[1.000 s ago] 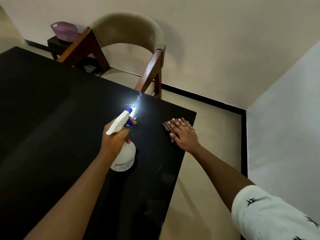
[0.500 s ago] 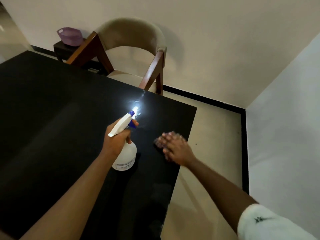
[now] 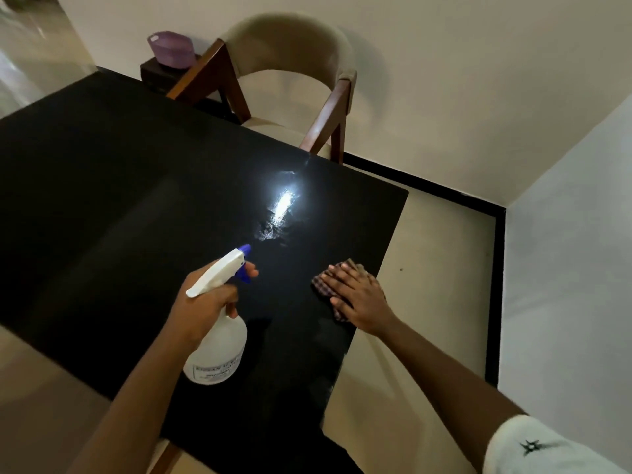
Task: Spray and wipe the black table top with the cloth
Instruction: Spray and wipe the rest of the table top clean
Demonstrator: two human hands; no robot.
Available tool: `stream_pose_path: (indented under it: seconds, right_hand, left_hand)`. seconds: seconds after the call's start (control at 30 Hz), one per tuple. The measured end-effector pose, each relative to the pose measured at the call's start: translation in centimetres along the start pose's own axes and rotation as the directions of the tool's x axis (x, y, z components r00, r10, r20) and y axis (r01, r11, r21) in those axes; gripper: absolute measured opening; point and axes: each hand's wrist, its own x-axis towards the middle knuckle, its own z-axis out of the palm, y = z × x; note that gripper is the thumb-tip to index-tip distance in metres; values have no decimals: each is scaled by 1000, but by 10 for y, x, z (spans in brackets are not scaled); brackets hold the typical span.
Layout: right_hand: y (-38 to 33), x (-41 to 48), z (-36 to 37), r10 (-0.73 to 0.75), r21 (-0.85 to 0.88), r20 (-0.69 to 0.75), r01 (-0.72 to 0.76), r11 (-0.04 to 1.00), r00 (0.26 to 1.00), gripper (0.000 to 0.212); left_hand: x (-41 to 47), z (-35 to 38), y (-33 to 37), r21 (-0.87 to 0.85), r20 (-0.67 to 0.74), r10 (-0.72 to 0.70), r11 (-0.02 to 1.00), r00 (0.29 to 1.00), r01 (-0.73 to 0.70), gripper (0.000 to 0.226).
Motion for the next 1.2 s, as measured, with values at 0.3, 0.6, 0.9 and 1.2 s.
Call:
stream_pose_path:
  seconds: [0.3, 0.6, 0.9, 1.2]
  right_hand:
    - [9, 20, -7, 58, -57, 34, -56, 997, 998, 75]
    - [38, 33, -40, -217, -266, 218, 272, 925, 951, 91]
    - [78, 58, -50, -578, -270, 351, 671, 691, 736, 76]
    - [83, 78, -59, -706, -317, 472, 849, 423, 528, 87]
  left_hand:
    - [-111, 11, -35, 19, 150, -259, 966, 954, 259, 43]
    - [-162, 72, -42, 8, -55, -383, 923, 922, 384, 34]
    - [-177, 186, -34, -156, -422, -413, 910, 807, 384, 44]
    - [-174, 251, -76, -326, -695, -555, 809, 457, 489, 13]
